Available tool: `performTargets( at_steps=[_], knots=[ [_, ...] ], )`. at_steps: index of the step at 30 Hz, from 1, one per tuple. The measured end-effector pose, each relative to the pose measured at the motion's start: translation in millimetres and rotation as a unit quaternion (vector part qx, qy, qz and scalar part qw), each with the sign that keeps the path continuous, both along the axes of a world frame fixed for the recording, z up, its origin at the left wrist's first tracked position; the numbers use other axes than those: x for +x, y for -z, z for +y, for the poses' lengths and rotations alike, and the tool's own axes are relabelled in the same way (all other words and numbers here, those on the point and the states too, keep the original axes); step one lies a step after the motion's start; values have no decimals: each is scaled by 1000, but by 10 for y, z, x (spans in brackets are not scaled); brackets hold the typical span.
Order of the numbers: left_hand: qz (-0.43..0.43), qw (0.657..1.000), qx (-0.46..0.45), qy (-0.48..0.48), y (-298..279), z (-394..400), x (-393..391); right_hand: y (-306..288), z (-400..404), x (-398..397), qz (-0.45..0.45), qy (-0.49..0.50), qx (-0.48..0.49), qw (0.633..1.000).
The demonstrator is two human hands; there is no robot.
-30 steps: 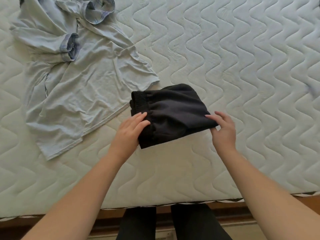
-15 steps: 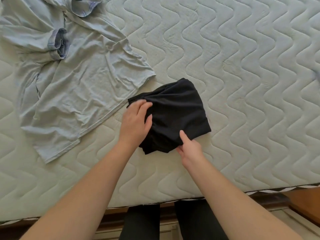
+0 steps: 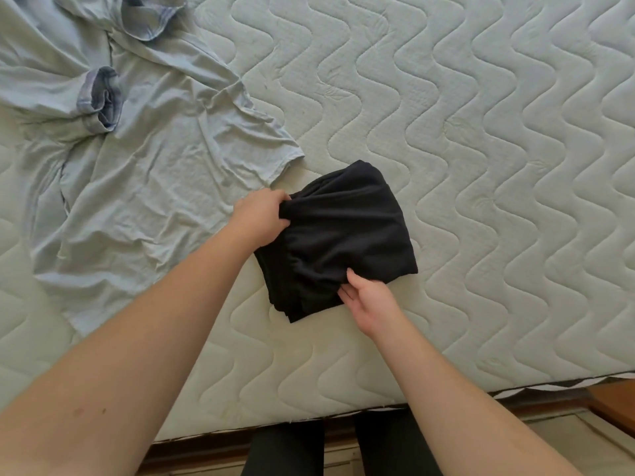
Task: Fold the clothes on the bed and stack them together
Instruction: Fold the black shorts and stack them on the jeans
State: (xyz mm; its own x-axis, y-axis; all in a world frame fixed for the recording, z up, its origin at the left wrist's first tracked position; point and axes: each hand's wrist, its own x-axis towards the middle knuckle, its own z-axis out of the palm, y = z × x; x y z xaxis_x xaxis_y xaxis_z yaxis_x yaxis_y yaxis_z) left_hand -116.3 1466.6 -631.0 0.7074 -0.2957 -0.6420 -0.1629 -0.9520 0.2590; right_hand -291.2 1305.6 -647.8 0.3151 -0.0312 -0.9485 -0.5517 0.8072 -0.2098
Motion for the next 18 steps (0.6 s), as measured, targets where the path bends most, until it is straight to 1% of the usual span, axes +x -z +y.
performTargets(
  at_steps=[2, 4, 6, 7, 8, 10, 11, 12, 15, 18],
  knots=[
    [1, 998, -56, 6, -6, -70, 16, -48, -86, 94, 32, -8, -2, 999],
    [10, 993, -116, -17, -2, -218, 38, -129, -203, 140, 52, 3, 11, 999],
    [14, 987, -152, -52, 1, -407, 95, -187, -324, 127, 66, 15, 3, 998],
    [8, 986, -155, -59, -1, -486, 122, -202, -363, 104, 72, 26, -6, 997],
    [-6, 989, -139, -45, 2, -564, 158, -214, -399, 75, 72, 42, -15, 996],
    [-41, 997, -62, 23, 5, -741, 230, -189, -464, 12, 54, 82, -24, 995],
    [-45, 997, -35, 47, -1, -823, 252, -168, -485, -13, 36, 102, -19, 994],
    [-30, 998, -30, 52, -3, -896, 272, -149, -506, -32, 14, 119, -8, 993],
    [50, 995, -89, -3, 15, -1072, 337, -78, -560, -74, -55, 141, 27, 988],
    [62, 989, -127, -42, 32, -1183, 423, -7, -622, -125, -80, 163, 38, 983]
  ],
)
